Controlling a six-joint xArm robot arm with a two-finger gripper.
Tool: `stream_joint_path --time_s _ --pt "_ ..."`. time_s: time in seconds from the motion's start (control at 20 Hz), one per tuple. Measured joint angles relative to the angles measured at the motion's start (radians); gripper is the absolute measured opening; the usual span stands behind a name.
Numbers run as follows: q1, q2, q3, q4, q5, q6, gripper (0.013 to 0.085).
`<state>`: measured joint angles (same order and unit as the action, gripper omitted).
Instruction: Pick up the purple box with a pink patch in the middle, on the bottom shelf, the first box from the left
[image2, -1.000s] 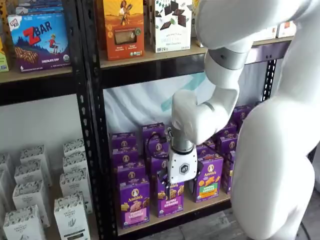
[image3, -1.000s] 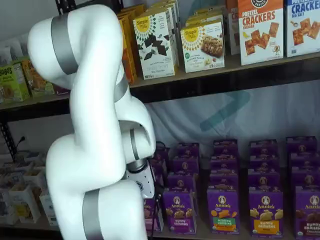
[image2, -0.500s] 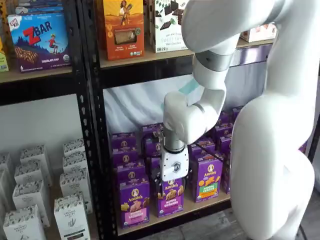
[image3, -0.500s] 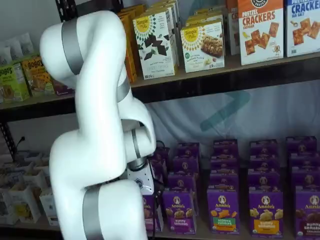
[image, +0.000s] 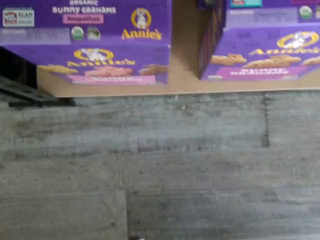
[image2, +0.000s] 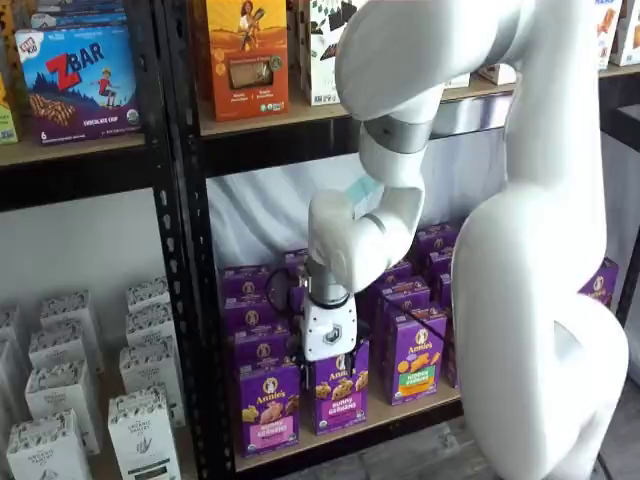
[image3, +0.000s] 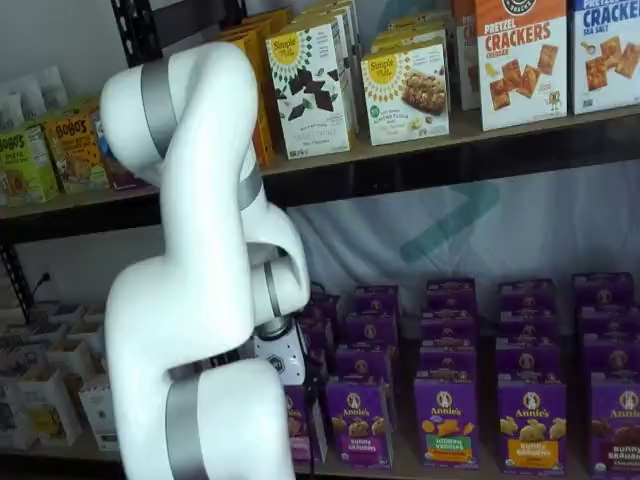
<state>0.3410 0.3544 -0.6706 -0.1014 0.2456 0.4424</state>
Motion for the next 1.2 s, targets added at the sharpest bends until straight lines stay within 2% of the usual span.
stream_joint_path --time_s 0.1,0.2,0.35,0.65,1.2 --pt "0.003 0.021 -0.024 0.007 -0.004 -0.005 0.085" --pt "0.006 0.041 -0.05 0.055 -0.002 -0.047 0.085" --pt "0.007 0.068 -0.089 0.087 0.012 -0.078 0.085" --pt "0.005 0.14 -0.185 0.096 0.034 -0.088 0.085" --pt "0.021 0.25 -0.342 0.161 0.073 -0.133 0.085"
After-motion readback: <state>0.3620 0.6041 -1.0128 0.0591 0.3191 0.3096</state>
